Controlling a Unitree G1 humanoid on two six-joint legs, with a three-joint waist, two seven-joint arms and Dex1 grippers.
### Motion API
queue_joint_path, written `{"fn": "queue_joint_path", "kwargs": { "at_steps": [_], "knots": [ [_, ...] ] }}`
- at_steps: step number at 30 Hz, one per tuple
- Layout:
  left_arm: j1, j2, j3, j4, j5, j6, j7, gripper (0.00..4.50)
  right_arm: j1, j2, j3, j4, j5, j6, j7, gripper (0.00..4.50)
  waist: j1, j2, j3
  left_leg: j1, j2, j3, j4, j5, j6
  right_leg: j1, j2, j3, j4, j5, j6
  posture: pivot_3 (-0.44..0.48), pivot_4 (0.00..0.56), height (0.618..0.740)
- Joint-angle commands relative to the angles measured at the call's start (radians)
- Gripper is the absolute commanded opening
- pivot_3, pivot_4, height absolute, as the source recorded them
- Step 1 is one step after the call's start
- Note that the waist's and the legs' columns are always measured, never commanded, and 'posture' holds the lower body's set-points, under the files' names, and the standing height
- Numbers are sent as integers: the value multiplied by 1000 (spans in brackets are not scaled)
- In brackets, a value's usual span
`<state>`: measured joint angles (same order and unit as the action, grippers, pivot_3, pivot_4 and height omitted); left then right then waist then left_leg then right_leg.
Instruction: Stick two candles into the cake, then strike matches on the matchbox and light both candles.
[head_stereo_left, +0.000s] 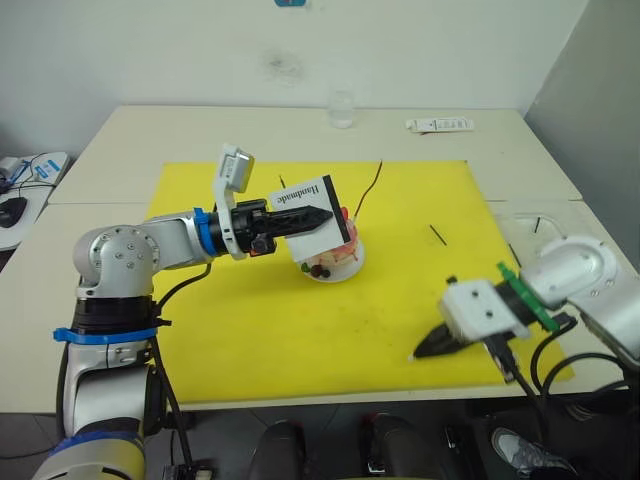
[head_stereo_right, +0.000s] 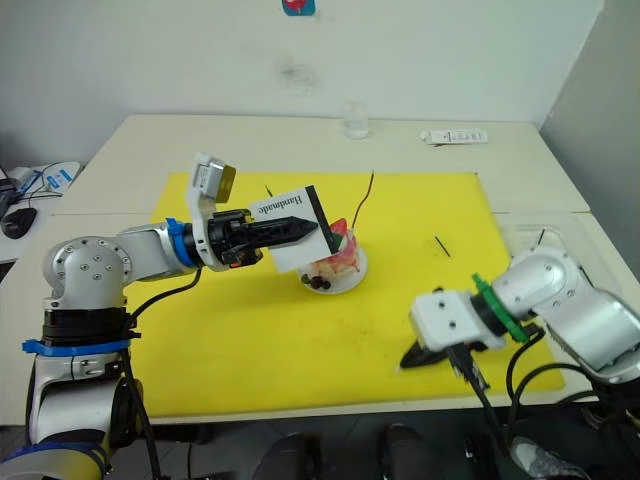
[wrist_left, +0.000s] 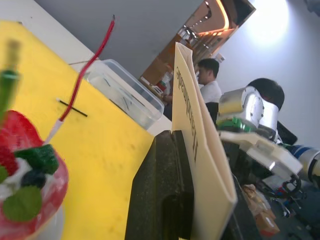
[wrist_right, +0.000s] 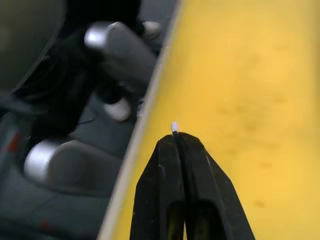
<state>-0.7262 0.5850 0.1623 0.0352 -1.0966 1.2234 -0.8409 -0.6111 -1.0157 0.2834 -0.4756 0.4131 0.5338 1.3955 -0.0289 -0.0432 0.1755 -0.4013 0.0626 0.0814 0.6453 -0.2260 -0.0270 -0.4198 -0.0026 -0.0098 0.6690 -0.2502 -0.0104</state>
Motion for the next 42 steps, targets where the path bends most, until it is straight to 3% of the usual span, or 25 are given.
{"fn": "queue_joint_path", "kwargs": {
  "at_steps": [1, 10, 23, 26, 34, 42],
  "knots": [
    [42, 16, 18, -75, -18, 14, -1, 0, -109, 64, -105, 82, 44, 89, -97, 8, -4, 0, 0, 1, -1, 0, 0, 0, 0, -1, 0, 1, 4, 0, -1, 0, 150, 740],
    [89, 25, 14, -142, -25, 38, 0, 0, -187, 189, -153, 96, 77, 168, -228, 8, 1, 0, 0, 2, 0, -2, 0, 2, -3, -2, 0, -1, 10, -3, -4, 0, 150, 740],
    [76, -3, 9, -150, -33, 59, 21, 0, -222, 347, -110, 107, -1, 67, -386, 8, 1, 0, 0, 1, 0, -1, 0, 2, -3, -2, 0, 0, 10, -3, -4, 0, 150, 740],
    [70, -5, 10, -146, -32, 61, 20, 0, -212, 367, -102, 134, -66, -28, -405, 8, 1, 0, 0, 1, 0, -1, 0, 2, -3, -2, 0, 0, 10, -3, -4, 0, 150, 740],
    [64, -9, 37, -126, -53, 79, 37, 0, -128, 345, -83, 202, -286, -517, -384, 8, 1, 0, 0, 1, 0, 0, 0, 2, -3, -2, 0, 0, 9, -3, -3, 0, 150, 740],
    [17, -30, 45, -75, -75, 87, 70, 0, -89, 359, -63, 223, -340, -657, -390, 8, 1, 0, 0, 2, 0, -1, 0, 2, -3, -2, 0, -1, 10, -3, -3, 0, 150, 740]
  ]
}}
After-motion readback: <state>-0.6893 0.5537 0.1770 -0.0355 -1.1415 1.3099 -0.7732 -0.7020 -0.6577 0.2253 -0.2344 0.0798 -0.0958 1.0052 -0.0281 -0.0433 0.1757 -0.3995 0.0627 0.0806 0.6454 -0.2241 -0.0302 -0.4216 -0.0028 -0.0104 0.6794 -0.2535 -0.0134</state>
